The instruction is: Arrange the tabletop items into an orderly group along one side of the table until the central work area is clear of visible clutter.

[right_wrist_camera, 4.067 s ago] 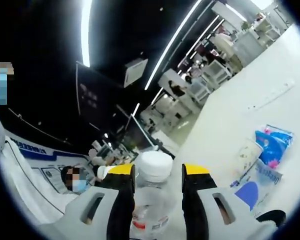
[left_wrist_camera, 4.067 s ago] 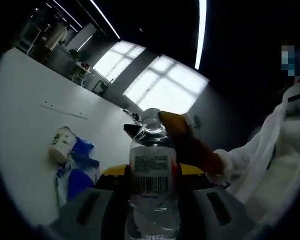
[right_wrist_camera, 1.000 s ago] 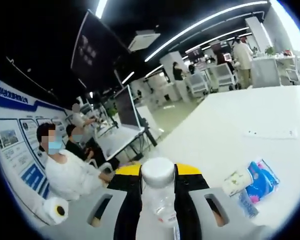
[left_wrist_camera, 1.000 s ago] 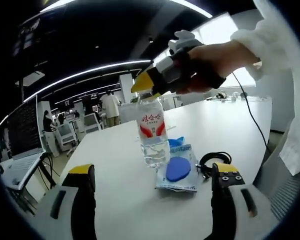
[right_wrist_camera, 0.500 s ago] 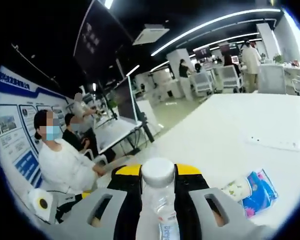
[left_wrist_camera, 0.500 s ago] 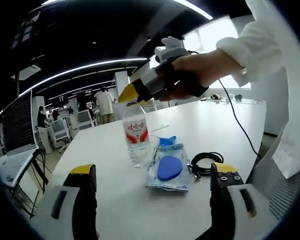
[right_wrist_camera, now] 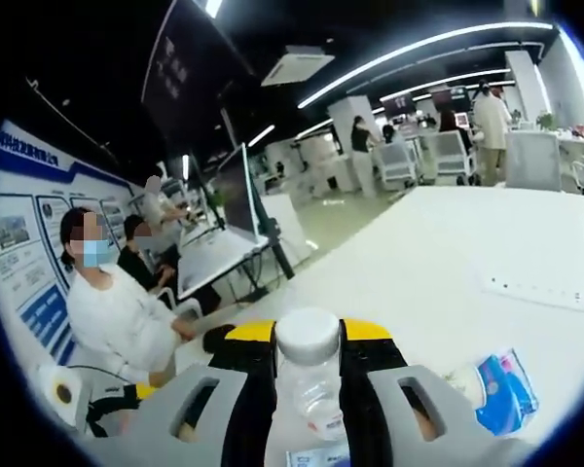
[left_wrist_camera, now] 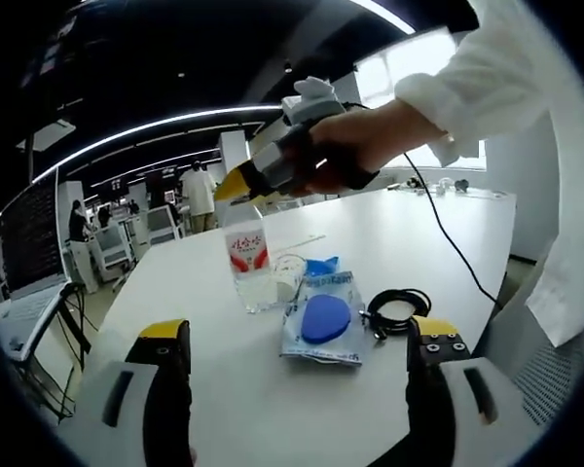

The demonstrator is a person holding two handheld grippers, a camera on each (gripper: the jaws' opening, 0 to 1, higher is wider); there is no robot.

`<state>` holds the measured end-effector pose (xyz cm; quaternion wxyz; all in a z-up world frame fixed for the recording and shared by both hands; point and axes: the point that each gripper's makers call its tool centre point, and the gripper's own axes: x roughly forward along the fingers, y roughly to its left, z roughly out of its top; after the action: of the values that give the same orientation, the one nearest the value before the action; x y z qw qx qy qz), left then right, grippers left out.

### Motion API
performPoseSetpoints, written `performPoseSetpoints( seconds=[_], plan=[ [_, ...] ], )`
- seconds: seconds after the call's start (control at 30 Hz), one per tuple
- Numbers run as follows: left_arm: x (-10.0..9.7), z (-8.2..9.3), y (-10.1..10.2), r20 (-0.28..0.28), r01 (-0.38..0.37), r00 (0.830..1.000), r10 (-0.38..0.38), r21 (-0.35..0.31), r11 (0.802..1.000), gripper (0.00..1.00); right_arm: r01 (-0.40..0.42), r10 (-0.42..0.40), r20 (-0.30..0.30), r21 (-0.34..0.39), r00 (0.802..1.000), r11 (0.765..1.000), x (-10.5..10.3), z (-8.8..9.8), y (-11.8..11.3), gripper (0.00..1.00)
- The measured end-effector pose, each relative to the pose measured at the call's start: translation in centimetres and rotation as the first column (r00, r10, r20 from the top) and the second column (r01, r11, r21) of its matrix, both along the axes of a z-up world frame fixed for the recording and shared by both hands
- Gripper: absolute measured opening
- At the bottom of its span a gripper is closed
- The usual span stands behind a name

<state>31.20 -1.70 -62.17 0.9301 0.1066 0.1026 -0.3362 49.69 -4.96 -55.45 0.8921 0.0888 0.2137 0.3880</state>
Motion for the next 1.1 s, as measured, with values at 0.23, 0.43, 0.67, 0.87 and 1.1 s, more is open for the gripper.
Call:
performPoseSetpoints(
  seconds=[0.23,0.43,0.67,0.87,1.1],
  plan=[
    [-0.1,-0.5,0.0,-0.012,0.002,1.0,-0.001,0.022,1.0,0.91,-0.015,0.016,0.019,-0.029,1.0,0.999,1.4,-0.3,0.4,0.21],
    [-0.1,-0.9,0.2,-0.025,0.002,1.0,-0.001,0.045,0.999,0.86,-0.005,0.005,0.013,-0.019,1.0,1.0,2.5,-0.6,0.6,0.21],
    [-0.3,-1.0,-0.1,-0.031,0.023,0.999,-0.021,0.049,0.999,0.84,-0.009,0.009,0.005,-0.034,1.0,0.999,4.2,-1.6,0.9,0.21],
    [-0.2,-1.3,0.3,-0.018,0.014,1.0,-0.013,0.091,0.996,0.74,-0.005,0.005,0.002,-0.025,1.0,1.0,5.1,-2.0,0.8,0.22],
    [-0.3,-2.4,0.2,-0.044,0.031,0.999,-0.025,0.139,0.99,0.74,0.015,-0.015,-0.003,-0.014,1.0,1.0,6.6,-2.2,0.6,0.22]
  ],
)
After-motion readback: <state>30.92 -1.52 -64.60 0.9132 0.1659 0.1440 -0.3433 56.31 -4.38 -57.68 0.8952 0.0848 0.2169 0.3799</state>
